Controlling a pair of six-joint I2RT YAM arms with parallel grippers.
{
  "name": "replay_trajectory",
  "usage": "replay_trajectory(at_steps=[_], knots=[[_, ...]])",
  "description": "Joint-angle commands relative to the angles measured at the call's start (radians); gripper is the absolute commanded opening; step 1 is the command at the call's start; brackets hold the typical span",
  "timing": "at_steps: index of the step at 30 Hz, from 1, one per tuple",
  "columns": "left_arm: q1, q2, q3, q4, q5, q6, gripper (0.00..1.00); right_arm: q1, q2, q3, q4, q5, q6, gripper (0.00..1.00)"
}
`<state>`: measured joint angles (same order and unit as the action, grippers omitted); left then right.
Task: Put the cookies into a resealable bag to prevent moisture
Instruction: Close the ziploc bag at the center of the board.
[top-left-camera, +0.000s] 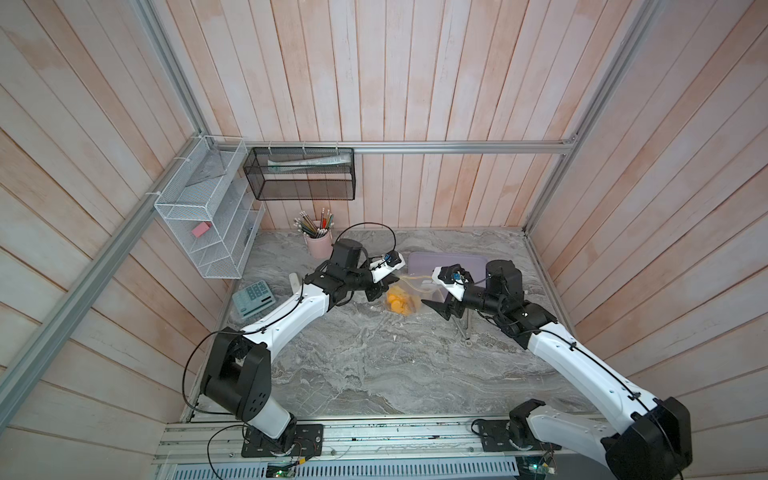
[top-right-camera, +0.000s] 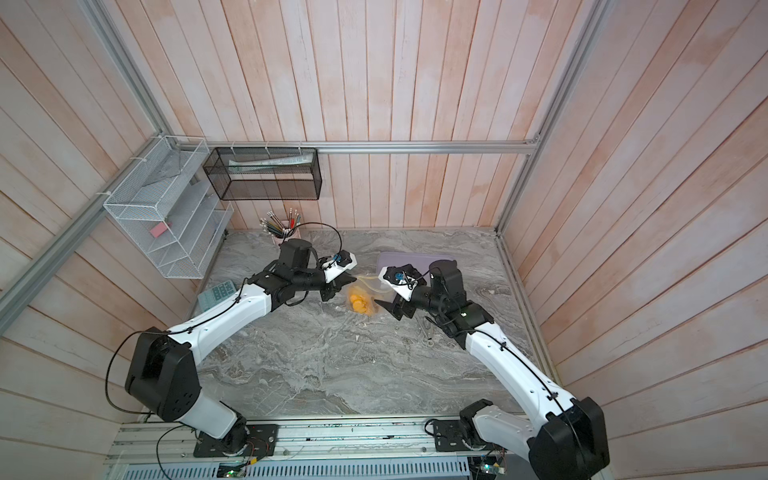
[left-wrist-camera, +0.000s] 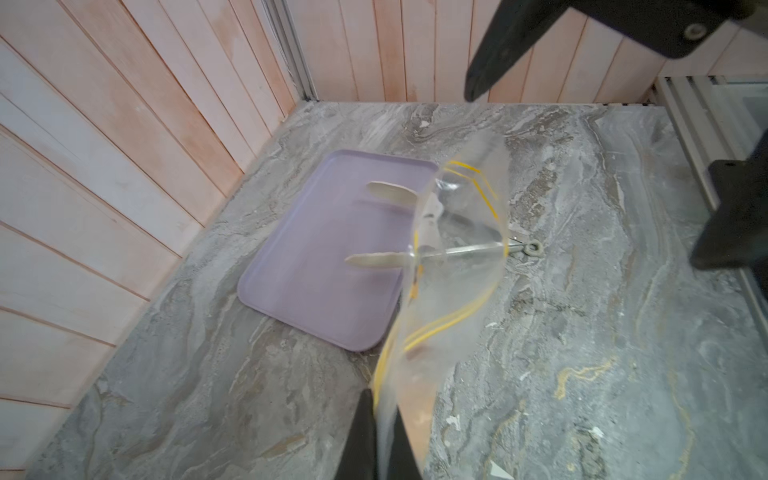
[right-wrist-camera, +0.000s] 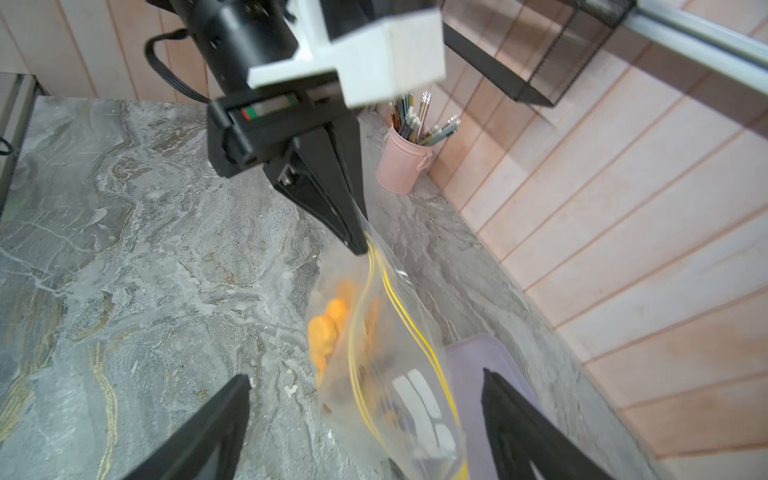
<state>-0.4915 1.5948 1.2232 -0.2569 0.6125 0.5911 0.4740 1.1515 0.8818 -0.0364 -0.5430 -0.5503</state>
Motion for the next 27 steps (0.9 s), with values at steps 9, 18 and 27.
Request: replay_trajectory(at_steps=[9,18,27], knots=[[0.01,0.003,0.023,-0.124,0.078,0.098,0.0,0.016,0.188,0.034,0.164,-0.165,-0.18,0.85],[0.038,0.01,0.024,-0.128,0.127,0.123,0.0,0.039,0.347,0.135,0.08,-0.118,-0.3,0.62],[0.083,-0.046,-0.085,0.082,0.169,0.023,0.16,0.059,0.408,0.213,-0.063,-0.11,-0.339,0.04]])
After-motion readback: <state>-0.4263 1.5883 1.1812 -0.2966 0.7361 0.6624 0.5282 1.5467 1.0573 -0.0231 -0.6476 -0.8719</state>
